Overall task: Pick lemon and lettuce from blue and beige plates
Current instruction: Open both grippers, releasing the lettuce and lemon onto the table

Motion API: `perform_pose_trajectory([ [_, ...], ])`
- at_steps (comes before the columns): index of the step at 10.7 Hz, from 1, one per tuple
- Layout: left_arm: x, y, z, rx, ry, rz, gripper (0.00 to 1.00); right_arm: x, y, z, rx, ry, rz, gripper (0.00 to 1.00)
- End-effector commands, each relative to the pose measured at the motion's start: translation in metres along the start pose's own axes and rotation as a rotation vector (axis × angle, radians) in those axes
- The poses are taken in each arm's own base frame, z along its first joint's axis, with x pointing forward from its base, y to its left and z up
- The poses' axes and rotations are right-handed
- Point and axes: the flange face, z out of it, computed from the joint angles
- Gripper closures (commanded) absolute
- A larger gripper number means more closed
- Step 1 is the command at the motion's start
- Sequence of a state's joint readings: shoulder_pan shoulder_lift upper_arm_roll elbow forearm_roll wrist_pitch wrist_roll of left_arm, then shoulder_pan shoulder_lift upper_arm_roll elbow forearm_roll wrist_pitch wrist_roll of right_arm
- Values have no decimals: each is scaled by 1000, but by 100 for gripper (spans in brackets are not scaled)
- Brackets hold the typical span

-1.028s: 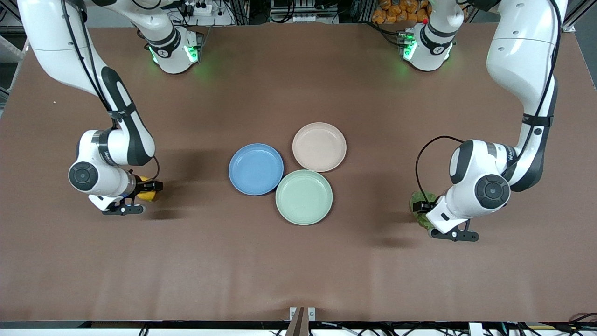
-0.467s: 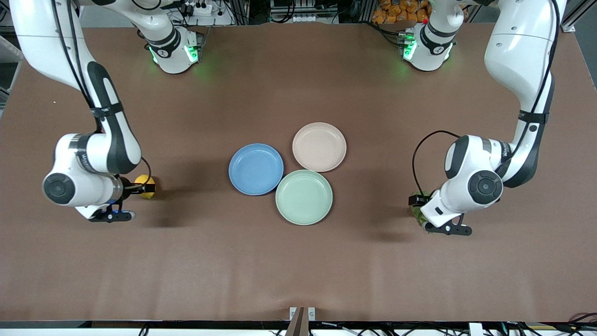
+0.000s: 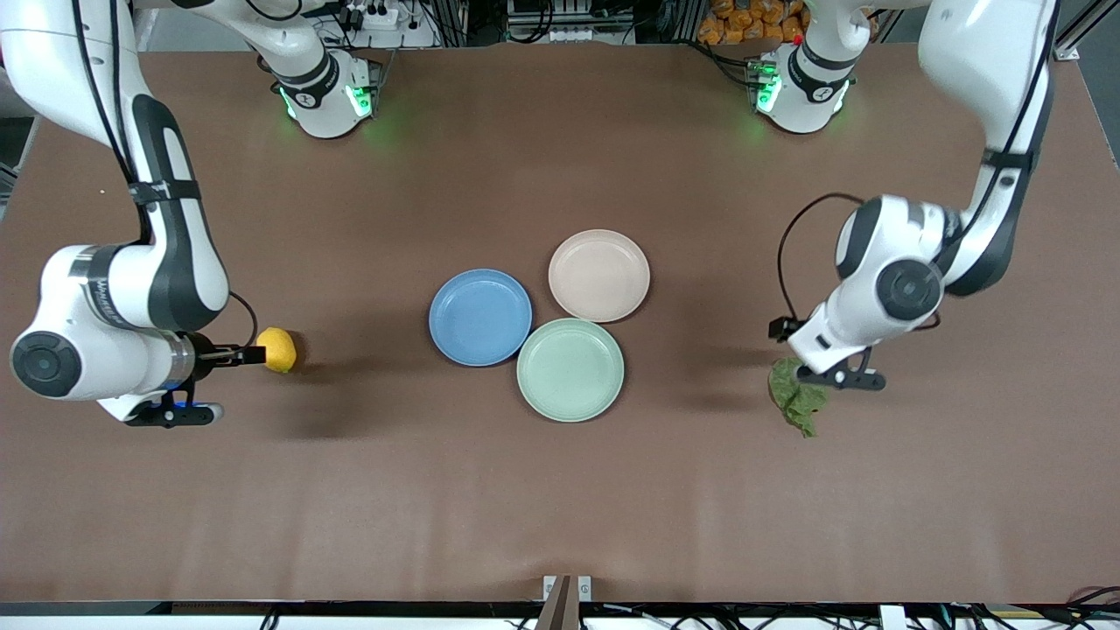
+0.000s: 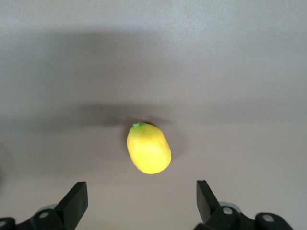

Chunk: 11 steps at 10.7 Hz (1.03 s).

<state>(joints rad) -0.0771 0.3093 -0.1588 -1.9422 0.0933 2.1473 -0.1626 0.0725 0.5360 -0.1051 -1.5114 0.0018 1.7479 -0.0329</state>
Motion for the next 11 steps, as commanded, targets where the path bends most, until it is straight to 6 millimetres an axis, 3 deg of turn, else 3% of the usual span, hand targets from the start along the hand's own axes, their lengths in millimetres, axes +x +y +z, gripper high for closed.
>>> perform_pose_trajectory([
  [1,-32,-3,-71,-72,50,-75,0,-12,8,-32,16,-9,-7,0],
  [3,-42,2,-124,-75,104,-65,0,-21,10,-54,18,24,-4,0],
  [5,-56,1,-163,-46,167,-42,0,-31,10,-79,20,64,-4,0],
  [8,-61,-3,-214,-29,188,-39,0,-58,15,-112,27,61,1,0],
  [11,-69,-5,-250,-23,155,-40,0,-83,16,-135,33,35,-3,0],
])
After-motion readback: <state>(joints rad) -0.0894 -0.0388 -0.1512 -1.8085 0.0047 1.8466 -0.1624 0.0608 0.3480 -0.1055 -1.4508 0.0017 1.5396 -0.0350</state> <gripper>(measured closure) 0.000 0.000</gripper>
